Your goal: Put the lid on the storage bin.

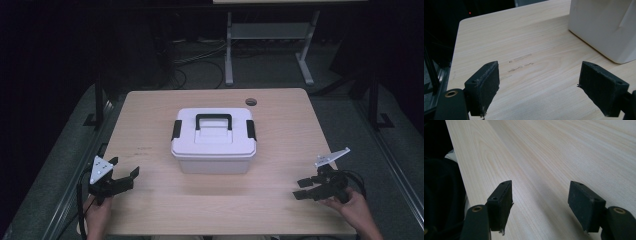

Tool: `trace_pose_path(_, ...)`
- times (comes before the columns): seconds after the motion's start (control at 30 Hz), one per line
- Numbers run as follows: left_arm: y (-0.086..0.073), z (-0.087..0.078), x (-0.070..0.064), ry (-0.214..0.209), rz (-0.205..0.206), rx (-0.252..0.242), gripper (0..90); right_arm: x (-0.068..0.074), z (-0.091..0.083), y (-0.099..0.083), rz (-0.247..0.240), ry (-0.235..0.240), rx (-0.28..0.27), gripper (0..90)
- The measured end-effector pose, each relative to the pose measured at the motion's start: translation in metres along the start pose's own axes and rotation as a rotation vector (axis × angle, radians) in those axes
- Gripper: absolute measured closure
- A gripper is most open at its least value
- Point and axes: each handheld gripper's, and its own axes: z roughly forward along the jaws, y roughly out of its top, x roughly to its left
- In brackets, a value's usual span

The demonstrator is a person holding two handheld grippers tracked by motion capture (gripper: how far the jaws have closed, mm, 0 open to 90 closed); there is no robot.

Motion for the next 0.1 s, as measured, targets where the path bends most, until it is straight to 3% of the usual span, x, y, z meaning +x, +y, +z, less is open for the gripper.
trace_pose_path(0.1,0.0003,-0.0003,-0.0004,0.002,0.004,-0.001,16.1,0.002,-0.0009,-0.0003,-0.002,-0.002,0.001,35.6)
